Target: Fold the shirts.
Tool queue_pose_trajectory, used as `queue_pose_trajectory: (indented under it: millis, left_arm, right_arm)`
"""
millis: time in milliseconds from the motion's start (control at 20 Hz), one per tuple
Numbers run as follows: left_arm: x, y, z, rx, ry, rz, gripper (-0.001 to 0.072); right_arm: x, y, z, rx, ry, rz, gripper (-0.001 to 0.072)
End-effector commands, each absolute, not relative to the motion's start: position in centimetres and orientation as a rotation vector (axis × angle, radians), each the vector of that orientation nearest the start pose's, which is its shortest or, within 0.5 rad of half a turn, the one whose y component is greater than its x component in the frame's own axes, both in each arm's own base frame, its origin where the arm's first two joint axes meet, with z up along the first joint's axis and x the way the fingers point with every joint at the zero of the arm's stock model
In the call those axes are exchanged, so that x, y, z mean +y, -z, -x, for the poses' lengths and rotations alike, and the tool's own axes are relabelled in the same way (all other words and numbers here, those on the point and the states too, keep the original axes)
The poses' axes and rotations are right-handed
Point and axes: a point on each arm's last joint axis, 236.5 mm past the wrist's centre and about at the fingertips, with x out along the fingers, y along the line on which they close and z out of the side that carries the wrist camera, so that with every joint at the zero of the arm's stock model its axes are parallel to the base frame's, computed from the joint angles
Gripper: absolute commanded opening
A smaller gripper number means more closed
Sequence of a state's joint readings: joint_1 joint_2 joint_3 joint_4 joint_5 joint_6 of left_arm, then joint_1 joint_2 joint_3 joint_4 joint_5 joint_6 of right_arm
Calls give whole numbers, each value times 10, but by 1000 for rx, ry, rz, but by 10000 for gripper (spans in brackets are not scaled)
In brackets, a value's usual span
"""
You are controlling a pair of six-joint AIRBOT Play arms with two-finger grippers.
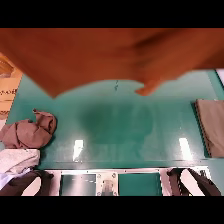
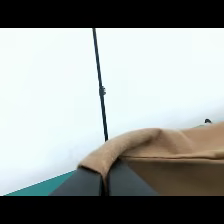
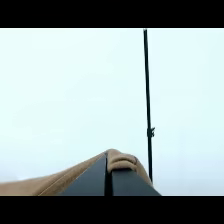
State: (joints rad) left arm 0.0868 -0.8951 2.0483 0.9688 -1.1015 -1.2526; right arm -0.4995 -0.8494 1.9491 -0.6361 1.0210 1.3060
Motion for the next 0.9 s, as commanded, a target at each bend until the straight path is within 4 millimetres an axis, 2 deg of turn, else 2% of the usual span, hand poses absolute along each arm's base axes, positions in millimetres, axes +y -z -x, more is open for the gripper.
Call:
queue_pose_trajectory:
  millis: [0,100,150,250,350,450,600,700,800,850]
  left_arm:
    - [-94,-540,-271,-95,428,-52,28]
    - [-93,-510,-305,8,442,-28,28]
    - [-93,-492,-324,65,449,-15,28]
    - [-91,-449,-368,192,463,21,29]
    - [-94,-400,-415,313,496,63,29]
    - [-99,-342,-461,436,542,102,29]
    - [-101,-239,-525,627,560,166,29]
    - [-110,-172,-554,726,574,180,29]
    - [-123,-118,-576,784,571,202,29]
    - [-129,-97,-585,800,565,212,29]
  right_arm:
    - [30,-572,-266,-238,-258,-163,25]
    - [13,-544,-302,-153,-252,-217,25]
    - [2,-524,-324,-93,-250,-250,25]
    - [-11,-474,-371,35,-266,-319,25]
    - [-15,-416,-417,168,-292,-378,25]
    - [-9,-351,-462,302,-329,-417,25]
    - [2,-257,-523,466,-356,-479,25]
    - [10,-194,-560,551,-345,-528,25]
    - [16,-135,-586,622,-323,-568,25]
    - [19,-109,-594,655,-313,-583,26]
